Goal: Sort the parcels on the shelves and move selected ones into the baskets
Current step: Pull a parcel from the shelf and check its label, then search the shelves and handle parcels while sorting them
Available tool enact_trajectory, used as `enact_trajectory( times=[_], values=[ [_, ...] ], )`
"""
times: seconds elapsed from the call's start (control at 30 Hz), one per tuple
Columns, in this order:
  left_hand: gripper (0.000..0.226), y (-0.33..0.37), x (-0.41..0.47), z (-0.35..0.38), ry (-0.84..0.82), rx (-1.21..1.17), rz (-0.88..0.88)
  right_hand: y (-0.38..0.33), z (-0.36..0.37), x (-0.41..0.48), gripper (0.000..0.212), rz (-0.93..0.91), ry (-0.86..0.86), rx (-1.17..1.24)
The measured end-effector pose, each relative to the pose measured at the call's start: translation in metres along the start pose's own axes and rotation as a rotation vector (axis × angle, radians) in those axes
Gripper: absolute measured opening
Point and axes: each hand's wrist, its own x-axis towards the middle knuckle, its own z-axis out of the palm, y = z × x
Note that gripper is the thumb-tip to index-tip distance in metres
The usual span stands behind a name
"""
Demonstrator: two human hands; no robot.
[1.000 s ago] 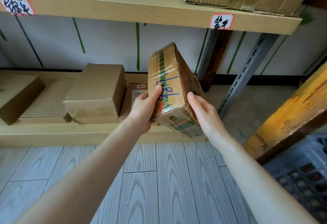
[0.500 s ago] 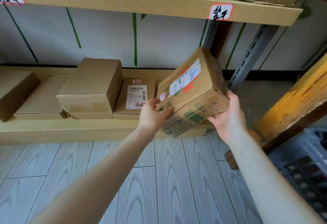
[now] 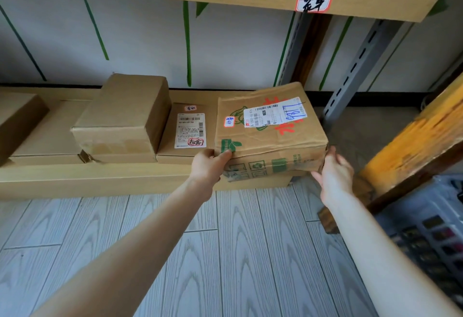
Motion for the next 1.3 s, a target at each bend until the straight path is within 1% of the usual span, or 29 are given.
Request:
enact_trajectory(
  times=[0.03,0.1,0.17,0.23,0.33,0.43,0.5,0.57,0.6,0.67,0.73,0.8,0.87,0.9,0.93,1.0,1.03,1.07,1.13,1.2,1.27,1.3],
  values=[
    [0.025,0.000,0.002,0.002,0.001,0.014,0.011,0.002,0.001,0.004,0.039,0.015,0.016,-0.010],
    [0.031,-0.001,0.005,0.006,0.020,0.032,0.037,0.006,0.003,0.014,0.052,0.045,0.022,-0.084],
    [0.032,-0.002,0.009,0.008,0.038,0.021,0.061,0.006,0.005,0.022,0.064,0.072,0.005,-0.144],
    [0.032,-0.003,0.011,0.010,0.050,0.004,0.081,0.005,0.007,0.032,0.069,0.100,-0.017,-0.128],
    [0.031,-0.003,0.012,0.014,0.036,0.008,0.109,0.007,0.010,0.041,0.068,0.126,-0.056,-0.128],
    [0.025,-0.006,0.013,0.016,-0.019,0.057,0.172,0.016,0.012,0.041,0.060,0.147,-0.121,-0.137],
    [0.028,-0.006,0.015,0.015,-0.045,0.068,0.187,0.019,0.012,0.040,0.059,0.154,-0.132,-0.157],
    [0.027,-0.006,0.016,0.013,-0.062,0.041,0.165,0.019,0.013,0.038,0.059,0.148,-0.116,-0.163],
    [0.025,-0.006,0.016,0.012,-0.062,0.027,0.147,0.018,0.012,0.034,0.055,0.119,-0.086,-0.165],
    [0.029,-0.006,0.016,0.007,-0.016,0.035,0.140,0.016,0.011,0.023,0.043,-0.032,0.008,-0.184],
    [0.036,-0.008,0.017,-0.004,0.119,0.078,0.181,0.011,0.013,0.007,0.032,-0.238,0.048,-0.183],
    [0.037,-0.008,0.020,-0.020,0.268,0.120,0.239,0.004,0.020,-0.009,0.028,-0.388,0.018,-0.176],
    [0.037,-0.007,0.025,-0.037,0.356,0.159,0.271,-0.005,0.034,-0.024,0.028,-0.485,-0.028,-0.158],
    [0.036,-0.006,0.028,-0.045,0.380,0.184,0.281,-0.009,0.045,-0.034,0.027,-0.514,-0.084,-0.140],
    [0.034,-0.005,0.032,-0.052,0.397,0.223,0.287,-0.012,0.057,-0.044,0.026,-0.529,-0.177,-0.141],
    [0.029,-0.004,0.037,-0.065,0.414,0.342,0.272,-0.013,0.084,-0.064,0.025,-0.529,-0.422,-0.246],
    [0.029,-0.004,0.040,-0.070,0.413,0.402,0.256,-0.009,0.098,-0.072,0.027,-0.531,-0.533,-0.354],
    [0.030,-0.005,0.041,-0.074,0.407,0.461,0.247,-0.004,0.112,-0.080,0.028,-0.552,-0.606,-0.487],
    [0.030,-0.007,0.043,-0.079,0.398,0.570,0.243,0.008,0.133,-0.091,0.032,-0.600,-0.668,-0.734],
    [0.028,-0.010,0.045,-0.084,0.391,0.638,0.220,0.022,0.145,-0.097,0.034,-0.601,-0.701,-0.933],
    [0.027,-0.013,0.047,-0.089,0.357,0.660,0.181,0.034,0.150,-0.097,0.032,-0.583,-0.694,-1.069],
    [0.027,-0.015,0.049,-0.092,0.339,0.655,0.168,0.038,0.152,-0.096,0.031,-0.557,-0.686,-1.098]
  ],
)
